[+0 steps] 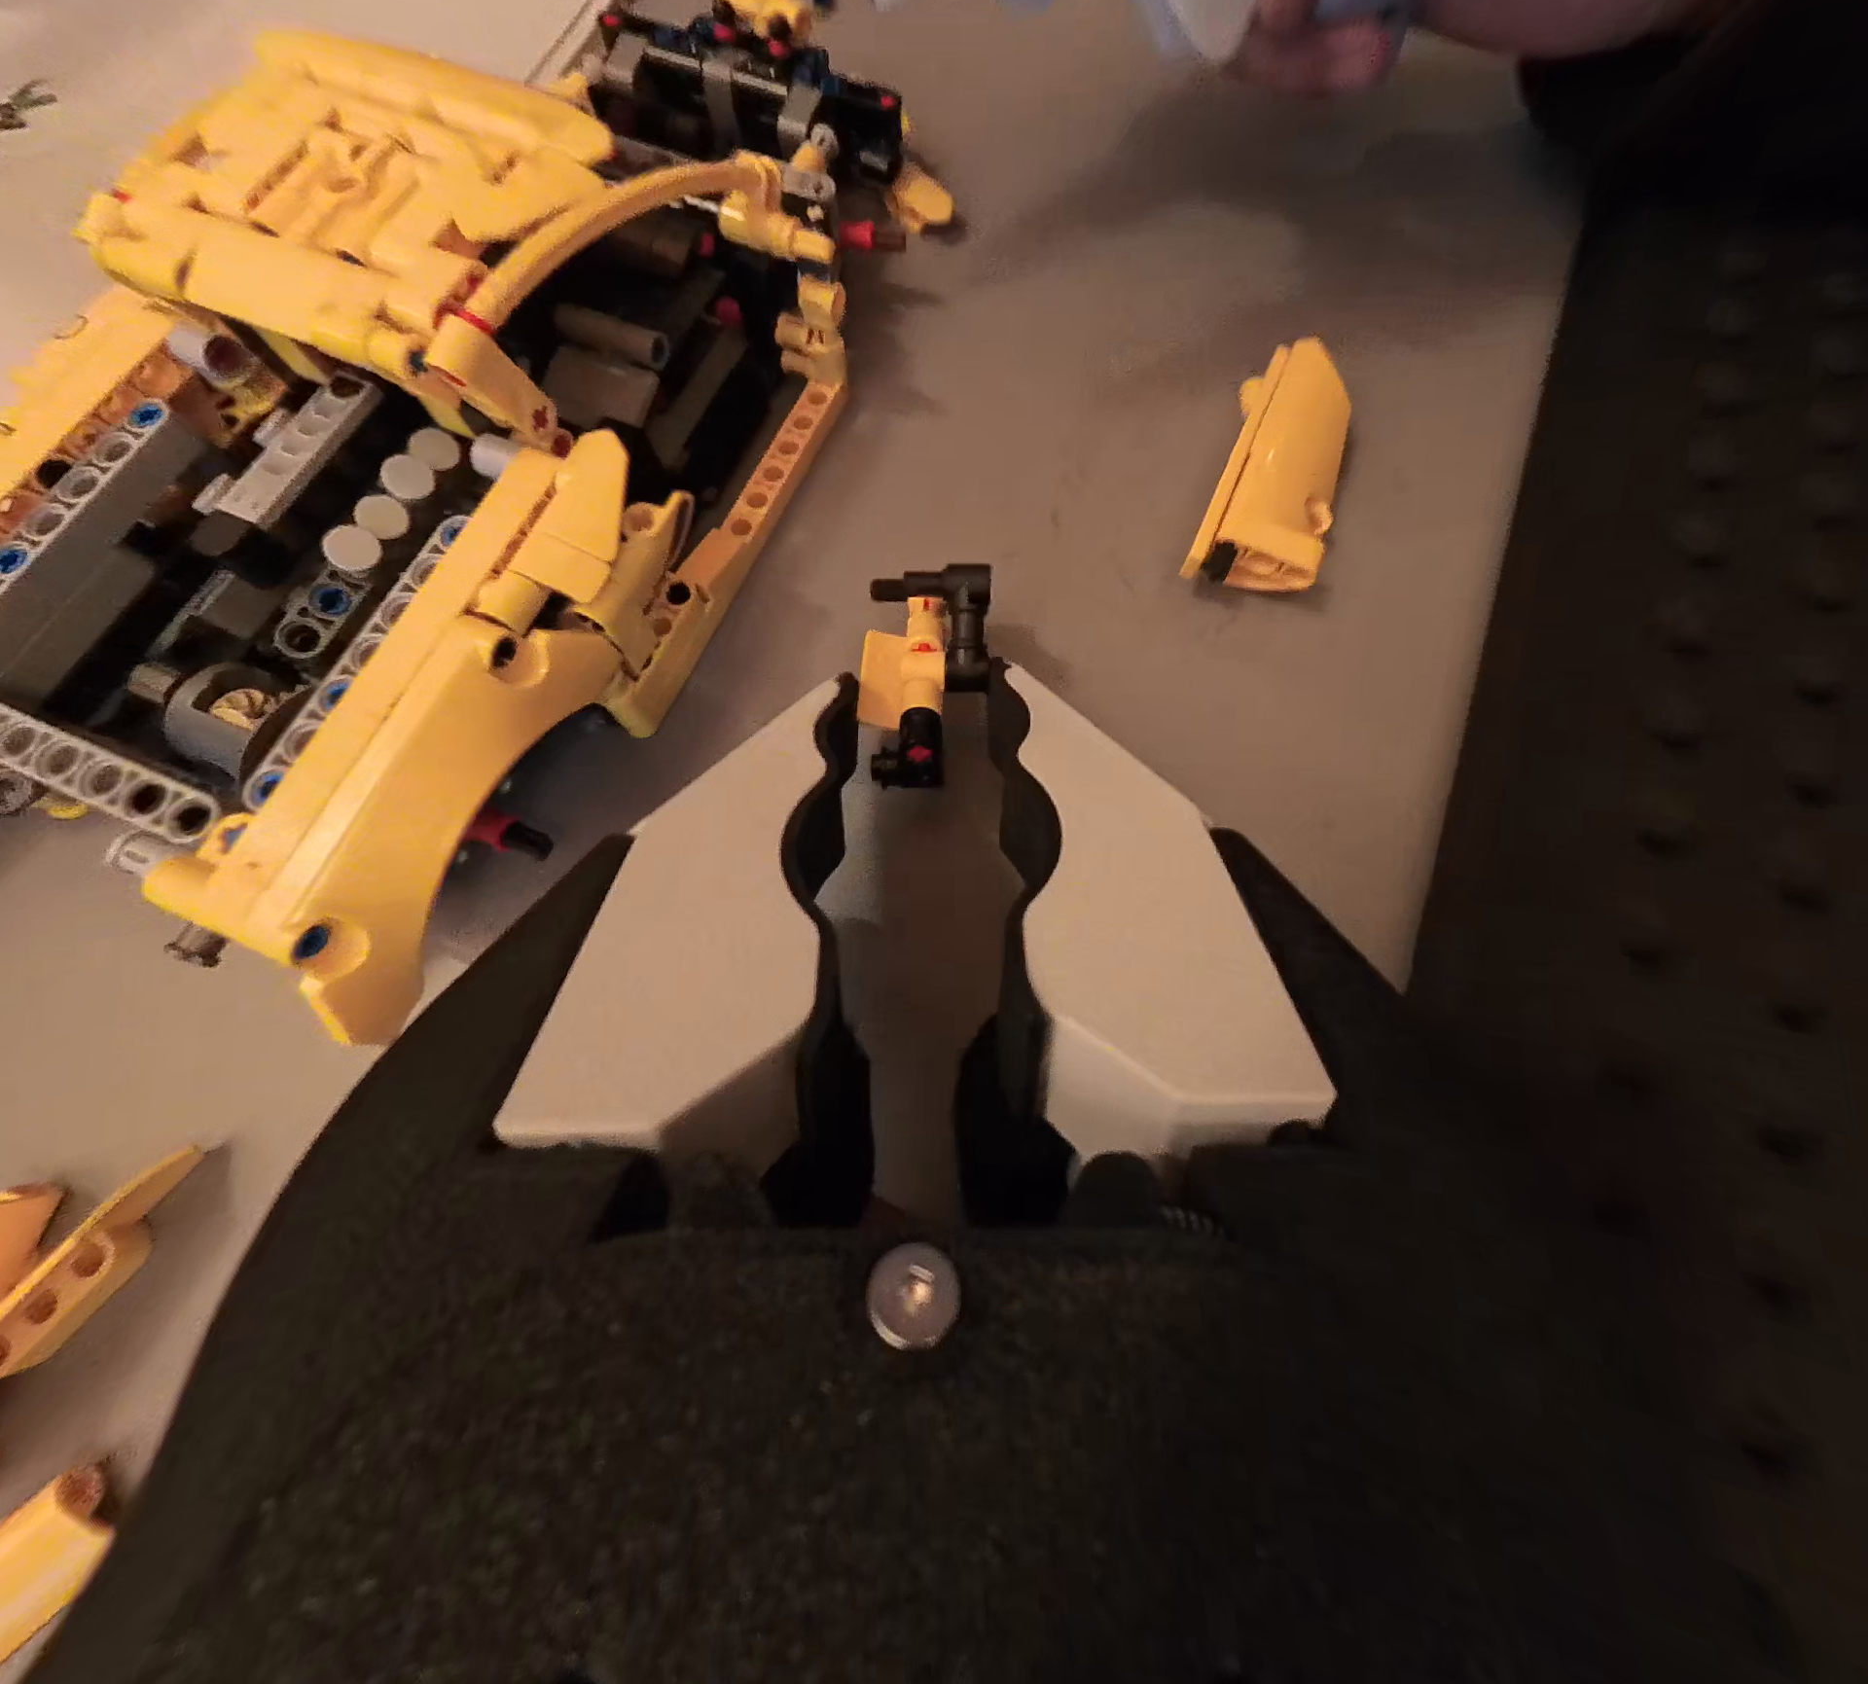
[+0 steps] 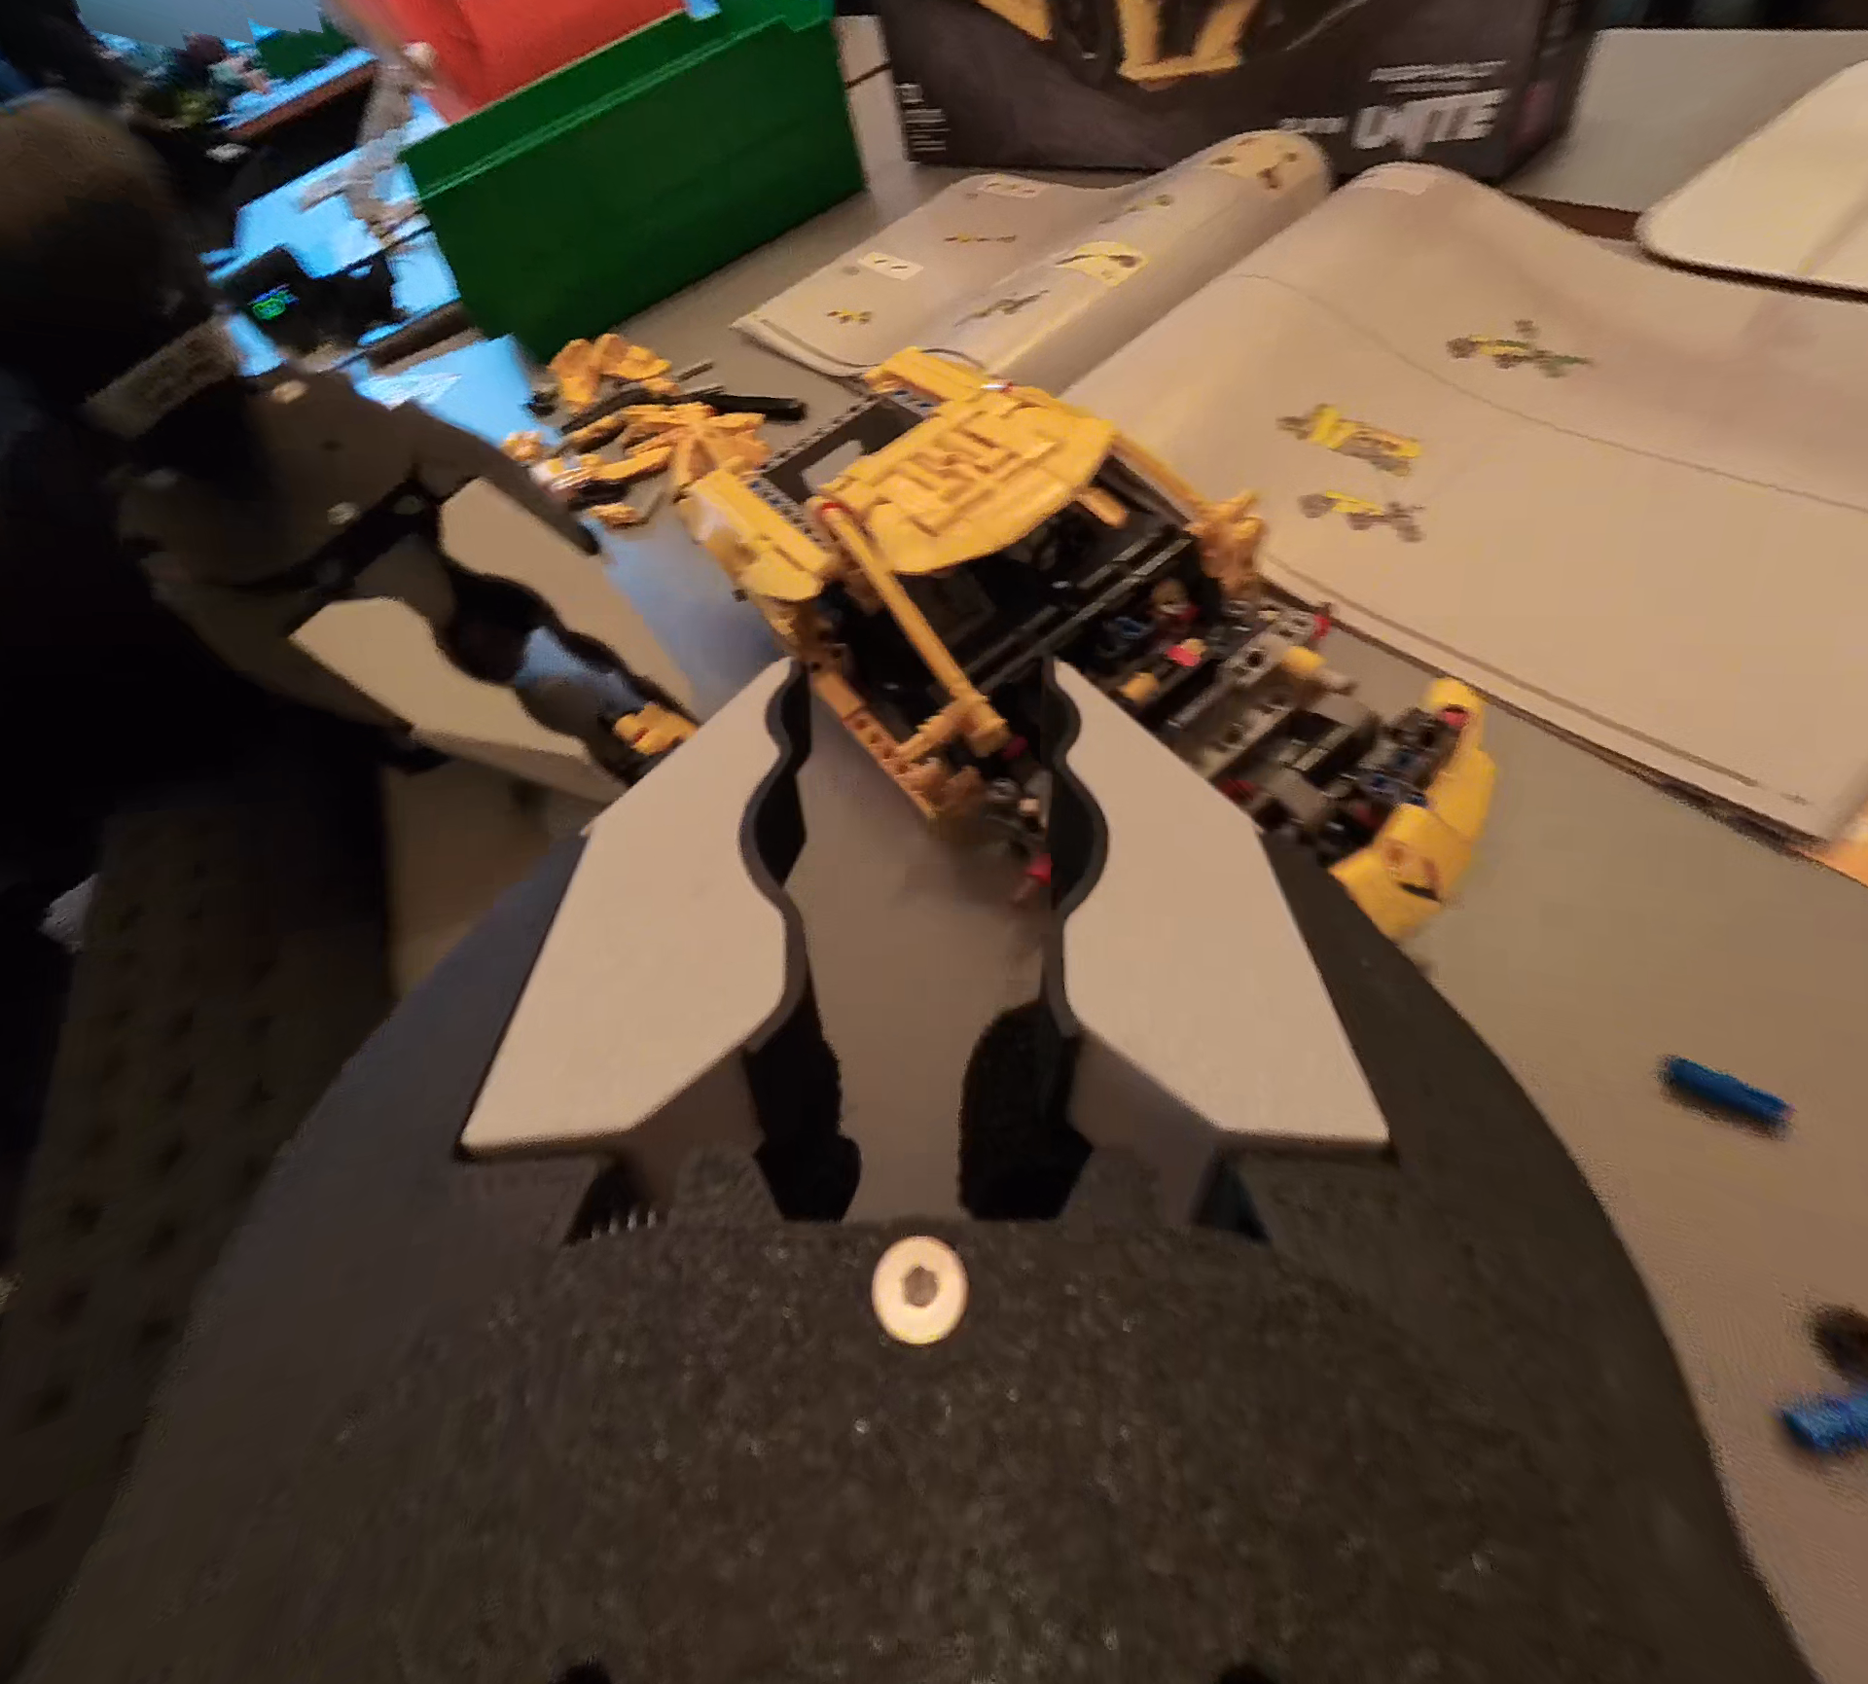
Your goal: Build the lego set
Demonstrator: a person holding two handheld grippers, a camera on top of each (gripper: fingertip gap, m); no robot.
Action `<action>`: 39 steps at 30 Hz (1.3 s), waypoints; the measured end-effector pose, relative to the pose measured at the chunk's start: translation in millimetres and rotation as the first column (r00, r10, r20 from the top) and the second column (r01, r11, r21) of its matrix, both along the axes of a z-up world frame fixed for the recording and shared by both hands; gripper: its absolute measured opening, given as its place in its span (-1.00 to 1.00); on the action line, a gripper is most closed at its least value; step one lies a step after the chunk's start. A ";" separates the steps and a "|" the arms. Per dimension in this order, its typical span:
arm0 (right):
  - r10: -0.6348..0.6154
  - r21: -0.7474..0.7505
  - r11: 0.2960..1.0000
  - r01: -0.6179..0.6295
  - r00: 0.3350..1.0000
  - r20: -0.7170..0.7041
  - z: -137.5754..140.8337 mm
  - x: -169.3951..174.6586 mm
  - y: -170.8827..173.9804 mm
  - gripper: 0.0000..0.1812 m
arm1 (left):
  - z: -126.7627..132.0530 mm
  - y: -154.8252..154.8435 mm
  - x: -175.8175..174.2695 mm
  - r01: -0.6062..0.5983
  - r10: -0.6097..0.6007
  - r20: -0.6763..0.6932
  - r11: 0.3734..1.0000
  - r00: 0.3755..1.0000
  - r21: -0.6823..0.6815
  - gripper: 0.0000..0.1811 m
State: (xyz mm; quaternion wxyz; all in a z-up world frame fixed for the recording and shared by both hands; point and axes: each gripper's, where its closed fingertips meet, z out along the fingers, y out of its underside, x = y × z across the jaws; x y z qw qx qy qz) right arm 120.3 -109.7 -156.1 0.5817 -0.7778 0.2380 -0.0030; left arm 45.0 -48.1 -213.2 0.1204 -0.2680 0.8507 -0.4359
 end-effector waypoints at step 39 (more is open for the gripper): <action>0.575 -0.457 0.729 -0.509 0.818 0.006 -73.7 -108.8 -32.7 -0.47 | -15.0 -17.4 -49.4 0.251 -0.251 -0.013 0.963 0.968 0.098 -0.72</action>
